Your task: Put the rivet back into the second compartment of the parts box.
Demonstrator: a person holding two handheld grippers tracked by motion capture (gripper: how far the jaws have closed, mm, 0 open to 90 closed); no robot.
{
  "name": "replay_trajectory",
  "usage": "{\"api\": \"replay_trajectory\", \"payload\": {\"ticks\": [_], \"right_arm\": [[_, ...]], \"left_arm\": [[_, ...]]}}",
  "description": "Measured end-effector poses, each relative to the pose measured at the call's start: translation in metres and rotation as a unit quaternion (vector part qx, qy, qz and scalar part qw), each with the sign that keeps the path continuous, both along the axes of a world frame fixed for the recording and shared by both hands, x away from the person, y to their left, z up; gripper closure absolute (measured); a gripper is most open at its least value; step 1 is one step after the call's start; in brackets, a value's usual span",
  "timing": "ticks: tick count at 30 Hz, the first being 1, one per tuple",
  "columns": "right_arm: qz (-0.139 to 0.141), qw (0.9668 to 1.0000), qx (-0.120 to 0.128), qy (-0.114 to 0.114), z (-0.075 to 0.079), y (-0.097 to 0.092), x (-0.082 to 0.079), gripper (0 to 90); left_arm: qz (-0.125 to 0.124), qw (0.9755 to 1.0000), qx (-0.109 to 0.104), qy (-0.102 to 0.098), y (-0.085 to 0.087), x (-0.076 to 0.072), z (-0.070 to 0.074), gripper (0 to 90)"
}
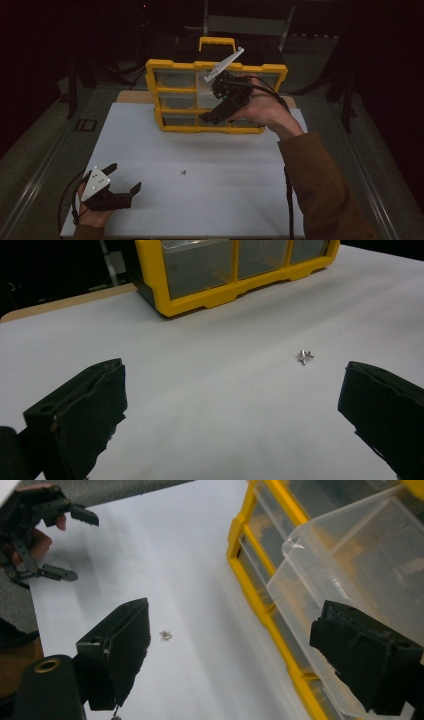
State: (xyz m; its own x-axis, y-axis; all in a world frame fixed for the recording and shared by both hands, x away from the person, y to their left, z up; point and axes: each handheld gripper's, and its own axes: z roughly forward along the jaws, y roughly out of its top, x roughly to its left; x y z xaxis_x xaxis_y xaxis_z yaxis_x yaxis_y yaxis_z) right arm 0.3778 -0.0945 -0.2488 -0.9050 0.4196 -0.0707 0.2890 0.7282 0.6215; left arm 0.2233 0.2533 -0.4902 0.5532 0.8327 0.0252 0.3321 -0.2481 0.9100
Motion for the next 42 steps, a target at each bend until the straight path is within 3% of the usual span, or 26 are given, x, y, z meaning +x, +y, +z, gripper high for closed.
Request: {"api": "replay_trajectory", "payload": {"ticks": [15, 42], "right_arm": [[0.02, 0.9996, -0.013, 0.013, -0.026, 0.011, -0.008, 14.3], [0.019, 0.9982, -0.036, 0.043, -0.085, 0.029, -0.01, 14.6]], "left_arm": [[-0.001, 1.0, 0.0, 0.001, 0.0, 0.0, 0.0, 0.0], [0.0, 1.0, 0.0, 0.0, 0.0, 0.0, 0.0, 0.0]]}}
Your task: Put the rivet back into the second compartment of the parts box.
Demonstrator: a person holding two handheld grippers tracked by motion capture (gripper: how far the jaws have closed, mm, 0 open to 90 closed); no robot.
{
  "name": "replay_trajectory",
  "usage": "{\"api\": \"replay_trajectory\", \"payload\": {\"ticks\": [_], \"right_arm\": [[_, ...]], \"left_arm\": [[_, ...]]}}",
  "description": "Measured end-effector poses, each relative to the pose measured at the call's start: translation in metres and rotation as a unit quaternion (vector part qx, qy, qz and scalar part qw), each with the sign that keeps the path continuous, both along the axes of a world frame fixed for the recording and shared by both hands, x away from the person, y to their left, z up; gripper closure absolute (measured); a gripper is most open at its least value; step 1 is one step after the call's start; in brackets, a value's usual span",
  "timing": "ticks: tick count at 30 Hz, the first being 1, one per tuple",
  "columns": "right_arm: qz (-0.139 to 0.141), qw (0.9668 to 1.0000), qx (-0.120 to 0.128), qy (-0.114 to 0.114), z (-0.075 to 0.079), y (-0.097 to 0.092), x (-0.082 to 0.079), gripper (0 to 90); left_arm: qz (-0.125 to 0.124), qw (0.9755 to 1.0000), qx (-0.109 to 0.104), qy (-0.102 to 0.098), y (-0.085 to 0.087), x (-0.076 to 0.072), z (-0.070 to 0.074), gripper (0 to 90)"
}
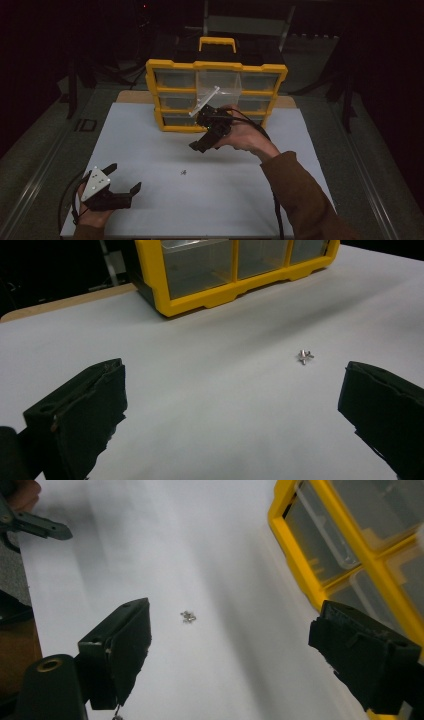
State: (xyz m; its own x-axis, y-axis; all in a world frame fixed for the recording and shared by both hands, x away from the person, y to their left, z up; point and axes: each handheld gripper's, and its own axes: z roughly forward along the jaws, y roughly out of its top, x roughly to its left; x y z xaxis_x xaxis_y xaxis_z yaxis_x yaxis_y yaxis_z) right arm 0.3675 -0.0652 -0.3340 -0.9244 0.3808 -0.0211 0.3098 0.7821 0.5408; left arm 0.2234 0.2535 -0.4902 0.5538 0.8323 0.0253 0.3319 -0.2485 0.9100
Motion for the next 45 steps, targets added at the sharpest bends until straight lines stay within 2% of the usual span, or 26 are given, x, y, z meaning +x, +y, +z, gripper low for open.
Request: {"api": "replay_trajectory", "payload": {"ticks": [5, 10, 19, 26, 31, 45], "right_arm": [[-0.005, 1.0, -0.004, 0.005, -0.018, 0.004, -0.001, 14.7], [-0.007, 0.9999, -0.007, 0.007, -0.03, 0.007, -0.001, 14.7], [-0.017, 0.9994, -0.025, 0.016, -0.06, 0.013, -0.001, 14.7], [-0.03, 0.999, -0.005, 0.034, -0.077, 0.015, 0.001, 15.0], [-0.037, 0.9985, -0.004, 0.041, -0.094, 0.019, 0.002, 15.2], [-0.059, 0.9972, -0.022, 0.04, -0.122, 0.033, 0.004, 15.2]], "left_arm": [[0.0, 1.0, 0.0, 0.001, 0.0, 0.0, 0.0, 0.0], [0.0, 1.0, 0.001, 0.001, 0.0, 0.0, 0.0, 0.0], [-0.001, 1.0, 0.001, 0.001, 0.0, 0.0, 0.0, 0.0], [-0.001, 1.0, 0.001, 0.0, 0.0, 0.0, 0.0, 0.0], [-0.001, 1.0, 0.002, 0.0, 0.0, 0.0, 0.0, 0.0], [-0.001, 1.0, 0.001, 0.0, 0.0, 0.0, 0.0, 0.0]]}}
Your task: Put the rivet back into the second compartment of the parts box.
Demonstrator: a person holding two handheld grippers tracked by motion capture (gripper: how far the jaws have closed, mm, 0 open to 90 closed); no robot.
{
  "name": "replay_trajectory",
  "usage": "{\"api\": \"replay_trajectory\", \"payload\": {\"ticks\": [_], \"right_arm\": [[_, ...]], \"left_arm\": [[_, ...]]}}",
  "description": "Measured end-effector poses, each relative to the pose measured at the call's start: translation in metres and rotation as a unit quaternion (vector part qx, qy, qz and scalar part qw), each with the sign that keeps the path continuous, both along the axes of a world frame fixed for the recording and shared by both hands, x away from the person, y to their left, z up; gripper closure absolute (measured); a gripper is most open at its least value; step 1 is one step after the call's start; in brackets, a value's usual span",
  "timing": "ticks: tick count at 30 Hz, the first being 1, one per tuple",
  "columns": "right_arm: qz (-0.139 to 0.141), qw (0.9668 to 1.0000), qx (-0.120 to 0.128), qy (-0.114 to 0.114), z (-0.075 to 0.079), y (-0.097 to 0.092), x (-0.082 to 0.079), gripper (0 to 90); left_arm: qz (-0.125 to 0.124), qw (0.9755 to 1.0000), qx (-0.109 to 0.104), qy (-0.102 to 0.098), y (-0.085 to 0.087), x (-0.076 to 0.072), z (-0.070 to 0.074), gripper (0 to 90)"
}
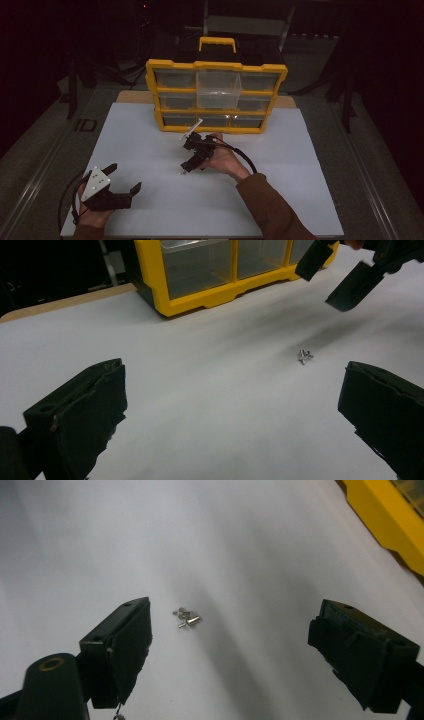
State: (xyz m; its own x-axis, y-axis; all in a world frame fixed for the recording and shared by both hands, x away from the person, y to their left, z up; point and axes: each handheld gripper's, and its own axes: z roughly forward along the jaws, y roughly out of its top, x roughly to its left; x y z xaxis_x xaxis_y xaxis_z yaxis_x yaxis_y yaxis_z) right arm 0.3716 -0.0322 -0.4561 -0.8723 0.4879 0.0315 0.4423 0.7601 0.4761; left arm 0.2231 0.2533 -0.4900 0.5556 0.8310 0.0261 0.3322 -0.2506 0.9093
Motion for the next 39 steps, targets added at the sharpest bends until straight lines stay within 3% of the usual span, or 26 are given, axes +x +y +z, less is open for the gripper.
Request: {"api": "replay_trajectory", "payload": {"ticks": [26, 39], "right_arm": [[-0.022, 0.9994, -0.025, 0.007, -0.043, 0.015, 0.008, 15.2], [-0.029, 0.9989, -0.031, 0.018, -0.05, 0.014, 0.011, 15.3]], "left_arm": [[0.0, 1.0, 0.0, 0.0, 0.0, 0.0, 0.0, 0.0], [0.0, 1.0, 0.0, 0.0, 0.0, 0.0, 0.0, 0.0]]}}
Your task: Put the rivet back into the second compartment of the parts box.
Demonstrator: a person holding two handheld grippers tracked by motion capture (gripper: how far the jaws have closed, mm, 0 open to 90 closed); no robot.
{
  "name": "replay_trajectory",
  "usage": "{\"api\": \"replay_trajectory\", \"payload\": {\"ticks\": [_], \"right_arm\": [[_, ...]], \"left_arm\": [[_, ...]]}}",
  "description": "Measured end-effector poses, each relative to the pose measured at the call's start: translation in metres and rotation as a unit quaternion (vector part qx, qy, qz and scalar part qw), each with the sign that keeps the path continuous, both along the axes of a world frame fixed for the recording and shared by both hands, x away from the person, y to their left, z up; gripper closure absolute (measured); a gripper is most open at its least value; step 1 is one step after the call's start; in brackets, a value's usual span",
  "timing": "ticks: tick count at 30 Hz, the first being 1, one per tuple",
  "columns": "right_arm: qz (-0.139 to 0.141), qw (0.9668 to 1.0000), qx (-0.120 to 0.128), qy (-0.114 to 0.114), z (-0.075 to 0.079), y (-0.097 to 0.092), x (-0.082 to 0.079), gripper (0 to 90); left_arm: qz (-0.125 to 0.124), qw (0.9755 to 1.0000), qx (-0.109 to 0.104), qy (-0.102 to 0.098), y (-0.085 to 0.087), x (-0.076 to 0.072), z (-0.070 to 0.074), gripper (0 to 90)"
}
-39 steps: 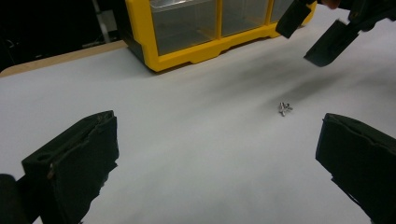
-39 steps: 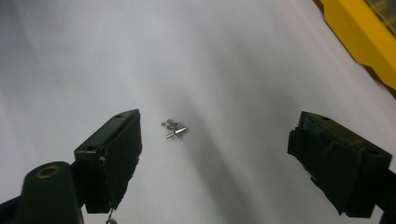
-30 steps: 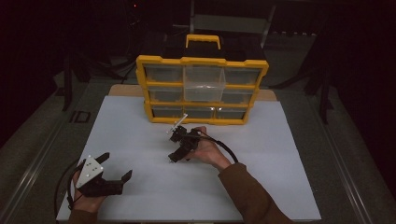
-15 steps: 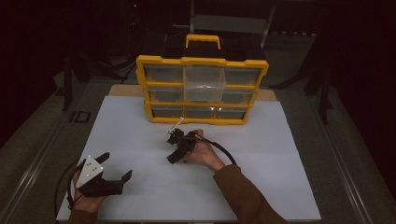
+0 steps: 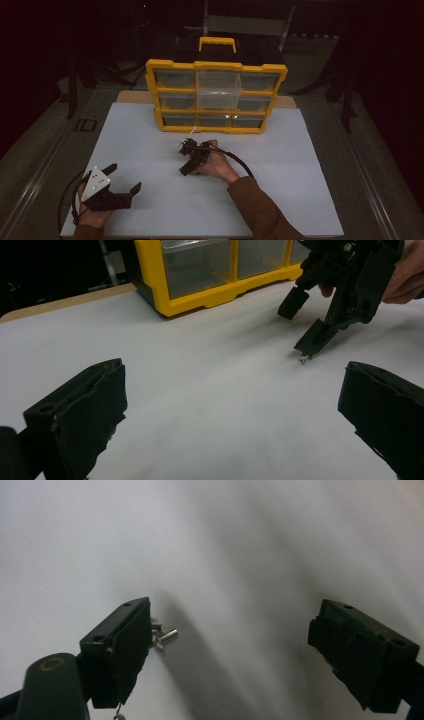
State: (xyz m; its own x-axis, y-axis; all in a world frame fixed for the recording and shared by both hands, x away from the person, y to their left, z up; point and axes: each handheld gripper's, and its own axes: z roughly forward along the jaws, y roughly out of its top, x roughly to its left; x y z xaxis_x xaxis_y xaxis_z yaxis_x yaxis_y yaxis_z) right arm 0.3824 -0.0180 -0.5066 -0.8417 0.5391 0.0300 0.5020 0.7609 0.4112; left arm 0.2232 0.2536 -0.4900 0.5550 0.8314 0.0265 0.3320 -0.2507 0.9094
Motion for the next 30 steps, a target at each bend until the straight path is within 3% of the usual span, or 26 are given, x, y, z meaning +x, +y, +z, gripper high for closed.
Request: {"api": "replay_trajectory", "payload": {"ticks": [9, 14, 25, 30], "right_arm": [[-0.001, 0.9999, -0.011, -0.004, 0.0009, -0.005, 0.0018, 15.3], [-0.007, 1.0, 0.002, -0.002, 0.0036, -0.0054, 0.0017, 15.5], [-0.002, 1.0, -0.008, 0.0, -0.0003, -0.0052, 0.002, 16.8], [0.0, 1.0, -0.003, 0.007, 0.0006, -0.0062, 0.0022, 23.6]], "left_arm": [[0.0, 1.0, 0.0, 0.0, -0.0002, 0.0, -0.0001, 0.0], [0.0, 1.0, 0.001, 0.0, -0.0004, 0.0001, -0.0001, 0.0], [0.0, 1.0, 0.002, 0.001, -0.0003, 0.0001, -0.0002, 0.0], [0.0, 1.0, 0.002, 0.001, -0.0005, 0.0002, -0.0003, 0.0]]}}
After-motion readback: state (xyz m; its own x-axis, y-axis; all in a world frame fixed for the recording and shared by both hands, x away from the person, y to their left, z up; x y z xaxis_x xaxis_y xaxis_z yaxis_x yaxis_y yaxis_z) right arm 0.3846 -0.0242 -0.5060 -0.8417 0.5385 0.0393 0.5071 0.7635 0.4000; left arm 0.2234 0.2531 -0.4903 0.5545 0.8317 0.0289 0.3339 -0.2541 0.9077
